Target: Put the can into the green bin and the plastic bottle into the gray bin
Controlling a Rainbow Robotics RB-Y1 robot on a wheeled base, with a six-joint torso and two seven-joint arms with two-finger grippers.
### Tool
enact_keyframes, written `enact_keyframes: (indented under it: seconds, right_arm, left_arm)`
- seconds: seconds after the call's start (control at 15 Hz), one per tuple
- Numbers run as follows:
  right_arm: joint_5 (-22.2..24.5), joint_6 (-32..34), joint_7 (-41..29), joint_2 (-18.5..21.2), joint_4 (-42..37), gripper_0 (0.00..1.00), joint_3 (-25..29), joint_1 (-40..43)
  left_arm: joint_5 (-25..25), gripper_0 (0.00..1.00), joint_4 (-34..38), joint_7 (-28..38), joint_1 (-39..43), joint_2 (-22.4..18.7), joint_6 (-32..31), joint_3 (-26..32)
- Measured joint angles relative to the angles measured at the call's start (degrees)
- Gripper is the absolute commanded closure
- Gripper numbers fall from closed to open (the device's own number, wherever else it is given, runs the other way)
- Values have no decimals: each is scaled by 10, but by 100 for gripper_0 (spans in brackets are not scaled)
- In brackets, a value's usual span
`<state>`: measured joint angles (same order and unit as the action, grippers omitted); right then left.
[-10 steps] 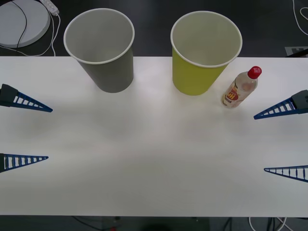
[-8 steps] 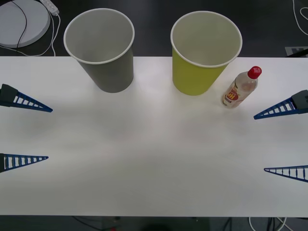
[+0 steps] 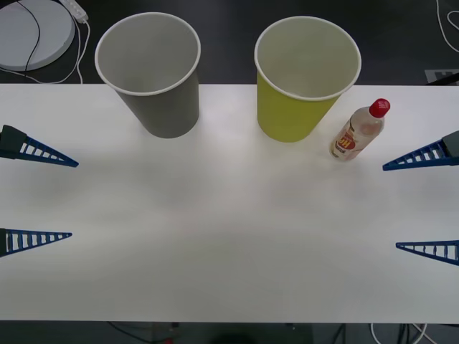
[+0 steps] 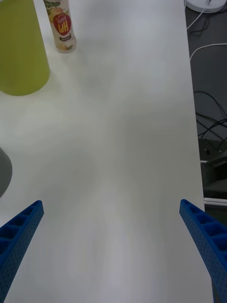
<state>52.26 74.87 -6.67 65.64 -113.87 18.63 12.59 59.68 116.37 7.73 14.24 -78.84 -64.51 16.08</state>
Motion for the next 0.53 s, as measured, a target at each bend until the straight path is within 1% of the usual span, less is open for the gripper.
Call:
enact_keyframes:
  seconds: [0.13, 0.53]
  right_arm:
    - [-4, -28, 10, 0, 1, 0, 1, 24]
    - [-7, -145, 41, 0, 3, 0, 6, 113]
  left_arm:
    - [0, 0, 0, 0, 0, 0, 0, 0]
    - [0, 0, 0, 0, 0, 0, 0, 0]
